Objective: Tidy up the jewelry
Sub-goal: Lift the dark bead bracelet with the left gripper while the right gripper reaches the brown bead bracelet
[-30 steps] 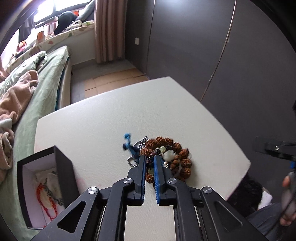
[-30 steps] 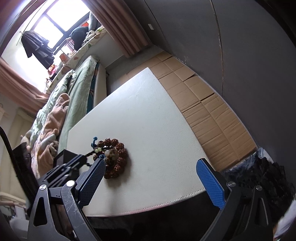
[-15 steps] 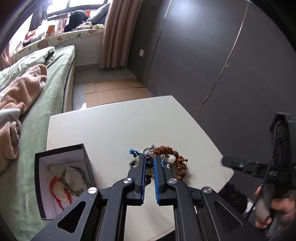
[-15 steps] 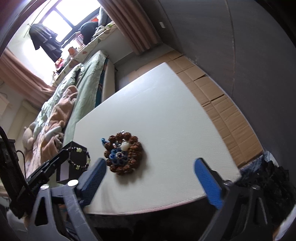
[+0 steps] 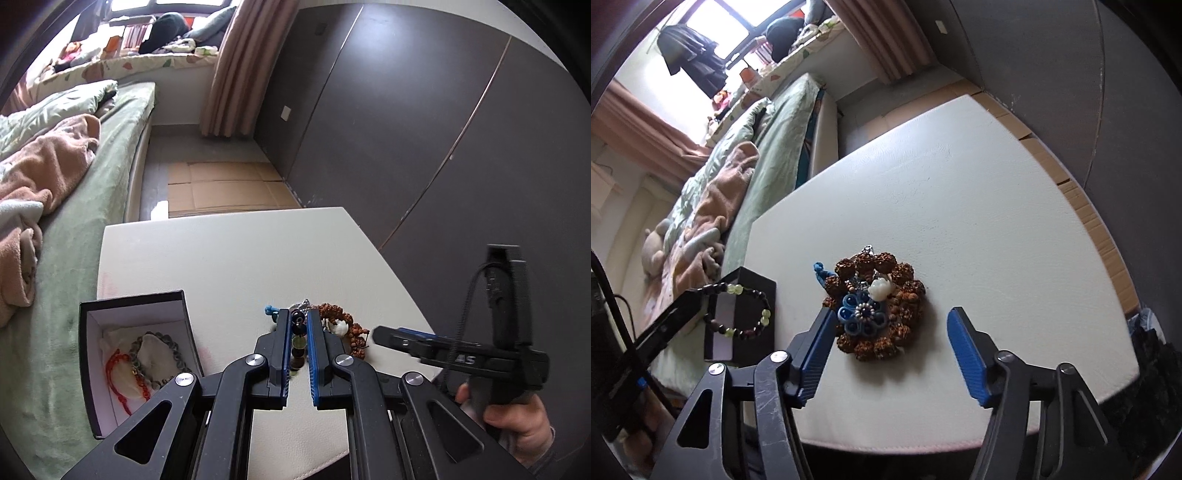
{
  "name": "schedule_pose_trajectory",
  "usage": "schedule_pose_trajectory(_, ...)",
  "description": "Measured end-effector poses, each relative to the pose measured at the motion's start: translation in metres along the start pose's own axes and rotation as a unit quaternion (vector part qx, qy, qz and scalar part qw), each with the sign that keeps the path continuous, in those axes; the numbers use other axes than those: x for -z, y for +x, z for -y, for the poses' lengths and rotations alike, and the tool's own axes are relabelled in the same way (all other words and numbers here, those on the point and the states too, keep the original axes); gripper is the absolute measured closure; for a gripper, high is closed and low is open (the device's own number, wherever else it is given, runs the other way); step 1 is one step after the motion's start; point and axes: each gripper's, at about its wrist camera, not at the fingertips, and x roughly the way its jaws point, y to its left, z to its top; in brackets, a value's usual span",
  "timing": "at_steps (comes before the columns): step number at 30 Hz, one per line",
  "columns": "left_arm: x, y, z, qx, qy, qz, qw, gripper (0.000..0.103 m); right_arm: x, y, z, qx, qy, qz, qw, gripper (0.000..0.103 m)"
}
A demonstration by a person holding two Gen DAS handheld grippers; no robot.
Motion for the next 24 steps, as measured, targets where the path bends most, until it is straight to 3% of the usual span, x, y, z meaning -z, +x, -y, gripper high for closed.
schedule_pose_trajectory(3, -0.002, -0.001, -0.002, 0.004, -0.003, 0.002, 1.0, 0.095, -0.004, 0.011, -0.001, 0.028, -0.003, -0.008, 1.0, 0.042)
schedule_pose_trajectory(6, -0.004, -0.001, -0.004, 0.006, -0.006, 0.003, 1.0, 0.095, -0.005, 0.021, -0.003, 0.048, -0.007, -0.023, 0.999, 0.051)
schedule_pose_trajectory(9, -0.007, -0.001, -0.007, 0.008, -0.012, 0.003, 0.9999, 0.095, -0.003, 0.03, -0.008, 0.061, -0.024, -0.039, 0.997, 0.053)
schedule_pose_trajectory(13, -0.008, -0.002, -0.008, 0.009, -0.014, 0.004, 0.9998, 0.095, 0.001, 0.047, -0.016, 0.11, -0.049, -0.06, 0.991, 0.058)
schedule_pose_trajectory(19, -0.007, -0.005, -0.008, 0.008, -0.016, 0.006, 0.9998, 0.095, 0.006, 0.059, -0.04, 0.184, -0.113, -0.045, 0.975, 0.063)
schedule_pose_trajectory(21, -0.006, -0.007, -0.007, 0.005, -0.013, 0.007, 0.9999, 0.095, 0.007, 0.059, -0.044, 0.186, -0.123, -0.048, 0.974, 0.075)
schedule_pose_trajectory(24, -0.004, -0.007, -0.007, 0.002, -0.011, 0.005, 0.9999, 0.095, 0.011, 0.057, -0.047, 0.195, -0.138, -0.052, 0.97, 0.076)
